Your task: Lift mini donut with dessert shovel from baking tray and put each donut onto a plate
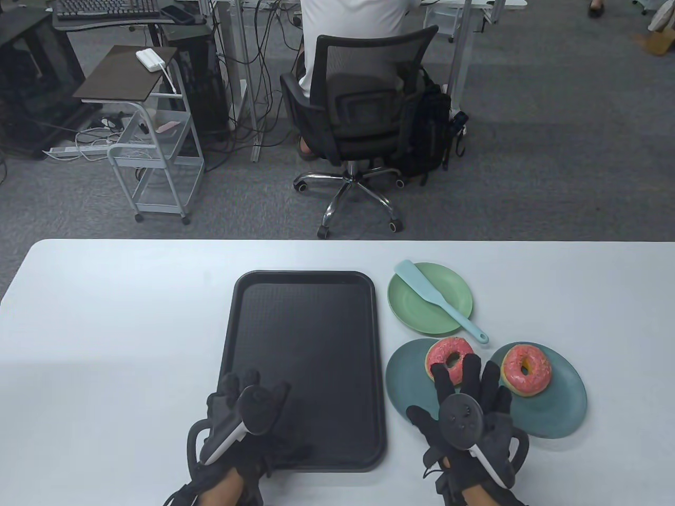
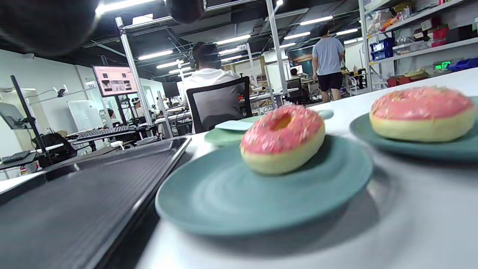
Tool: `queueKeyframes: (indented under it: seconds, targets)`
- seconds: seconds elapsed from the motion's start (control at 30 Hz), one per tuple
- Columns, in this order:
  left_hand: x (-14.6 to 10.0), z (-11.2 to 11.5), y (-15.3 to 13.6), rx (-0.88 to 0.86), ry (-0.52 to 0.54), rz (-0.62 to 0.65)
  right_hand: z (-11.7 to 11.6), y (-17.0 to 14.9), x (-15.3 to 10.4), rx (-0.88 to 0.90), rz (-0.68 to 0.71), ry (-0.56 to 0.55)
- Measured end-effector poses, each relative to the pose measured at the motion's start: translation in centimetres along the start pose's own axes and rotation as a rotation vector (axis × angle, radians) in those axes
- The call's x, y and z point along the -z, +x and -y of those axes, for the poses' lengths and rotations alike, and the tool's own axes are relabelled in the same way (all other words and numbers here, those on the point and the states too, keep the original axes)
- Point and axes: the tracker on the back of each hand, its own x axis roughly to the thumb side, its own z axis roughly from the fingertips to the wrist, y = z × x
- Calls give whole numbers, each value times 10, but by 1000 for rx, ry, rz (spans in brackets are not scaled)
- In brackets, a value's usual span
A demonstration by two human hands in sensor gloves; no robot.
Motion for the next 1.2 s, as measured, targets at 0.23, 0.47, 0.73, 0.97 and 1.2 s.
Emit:
queueKeyframes:
  seconds: [0.23, 0.47, 0.73, 0.97, 1.2]
  targets:
    - [-1, -2, -1, 24, 27, -18, -9, 13, -13, -140, 124, -40]
    - [-1, -5, -6, 34, 40, -46, -15, 14, -9, -135, 147, 18]
    - [1, -7, -11, 31, 47, -68, -19, 2, 0, -93, 121, 72]
    - [1, -8, -12, 22, 44, -70, -23, -7, 5, -58, 98, 115]
    - [3, -5, -12, 31, 30, -72, -25, -5, 2, -44, 98, 143]
